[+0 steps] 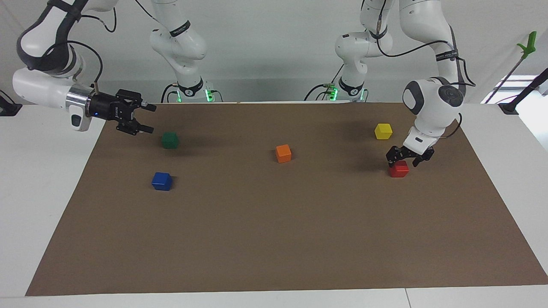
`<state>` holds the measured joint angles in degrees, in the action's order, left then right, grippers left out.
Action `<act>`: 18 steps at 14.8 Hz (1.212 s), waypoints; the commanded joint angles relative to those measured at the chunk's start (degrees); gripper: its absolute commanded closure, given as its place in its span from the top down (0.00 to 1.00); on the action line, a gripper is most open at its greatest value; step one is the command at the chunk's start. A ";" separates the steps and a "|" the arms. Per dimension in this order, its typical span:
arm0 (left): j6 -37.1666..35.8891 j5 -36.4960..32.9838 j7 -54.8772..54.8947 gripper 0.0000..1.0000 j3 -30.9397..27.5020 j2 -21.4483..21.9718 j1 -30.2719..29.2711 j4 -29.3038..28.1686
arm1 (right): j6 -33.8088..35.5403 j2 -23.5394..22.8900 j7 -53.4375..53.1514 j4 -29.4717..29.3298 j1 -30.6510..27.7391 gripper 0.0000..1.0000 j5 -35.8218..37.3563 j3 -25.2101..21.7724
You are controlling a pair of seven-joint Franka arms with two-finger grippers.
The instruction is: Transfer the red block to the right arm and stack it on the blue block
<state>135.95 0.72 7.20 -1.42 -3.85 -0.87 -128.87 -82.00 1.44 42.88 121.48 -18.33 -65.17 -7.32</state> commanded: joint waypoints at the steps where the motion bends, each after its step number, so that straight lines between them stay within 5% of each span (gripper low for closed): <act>1: 4.23 -1.16 0.45 1.00 -0.07 0.42 -0.19 -2.96 | 1.85 -0.39 1.07 2.61 0.13 1.00 -6.45 0.37; 8: 4.85 -1.16 0.45 0.99 -0.07 -0.46 -0.10 -3.23 | 3.17 0.67 -2.62 9.20 6.98 1.00 -20.86 0.37; 10: 4.94 -1.25 0.45 0.87 -0.07 -0.46 -0.10 -3.23 | 4.48 -0.90 -2.10 10.70 8.82 1.00 -26.13 0.46; 13: 4.16 -1.16 0.27 0.30 0.01 -0.55 -0.10 -2.62 | 7.27 -4.50 -1.05 10.70 11.81 1.00 -32.10 0.46; 14: 3.37 -1.16 0.19 0.19 -0.07 -0.55 -0.10 -2.09 | 8.86 -6.34 0.52 10.70 13.65 1.00 -35.44 0.55; 18: -6.90 -1.16 -1.12 0.14 0.01 -0.11 -0.01 5.19 | 8.79 -8.11 0.98 10.79 19.63 1.00 -43.10 0.55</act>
<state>134.76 0.72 7.17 -1.41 -4.46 -0.87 -127.97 -74.26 -5.68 42.83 132.20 -0.75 -104.85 -6.67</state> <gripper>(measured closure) 0.454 0.000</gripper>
